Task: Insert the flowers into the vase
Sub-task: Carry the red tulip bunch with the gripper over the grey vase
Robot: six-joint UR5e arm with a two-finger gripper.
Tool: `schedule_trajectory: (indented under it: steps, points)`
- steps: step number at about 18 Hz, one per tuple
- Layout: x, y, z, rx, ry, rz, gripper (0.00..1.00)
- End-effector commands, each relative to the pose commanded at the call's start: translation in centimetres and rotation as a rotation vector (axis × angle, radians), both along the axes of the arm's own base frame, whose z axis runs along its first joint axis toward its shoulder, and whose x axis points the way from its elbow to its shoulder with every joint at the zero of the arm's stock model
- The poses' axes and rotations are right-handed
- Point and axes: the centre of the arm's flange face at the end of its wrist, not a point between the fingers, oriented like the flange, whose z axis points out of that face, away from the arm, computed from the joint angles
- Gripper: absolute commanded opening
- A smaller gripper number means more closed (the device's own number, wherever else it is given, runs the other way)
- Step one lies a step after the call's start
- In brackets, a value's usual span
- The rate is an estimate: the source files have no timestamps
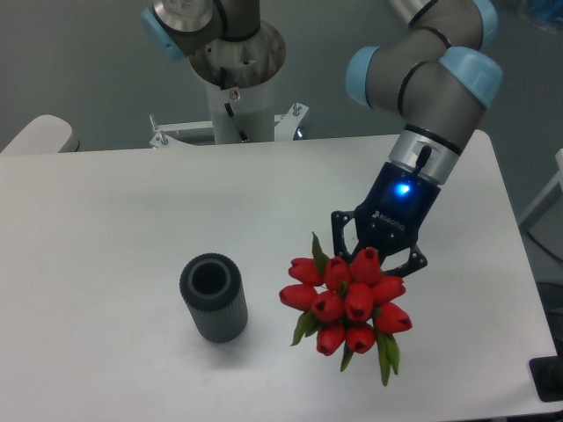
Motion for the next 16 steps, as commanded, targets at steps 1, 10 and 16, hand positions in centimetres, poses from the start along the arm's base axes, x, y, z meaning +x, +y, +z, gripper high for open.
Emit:
schedule_trajectory:
  steps: [1, 10, 16]
  points:
    - [0.3, 0.2, 0.0, -0.001, -0.001, -0.003, 0.21]
    - [3.1, 2.4, 0.6, -0.004, -0.031, -0.020, 0.22]
    - [4.3, 3.3, 0.8, -0.005, -0.042, -0.032, 0.22]
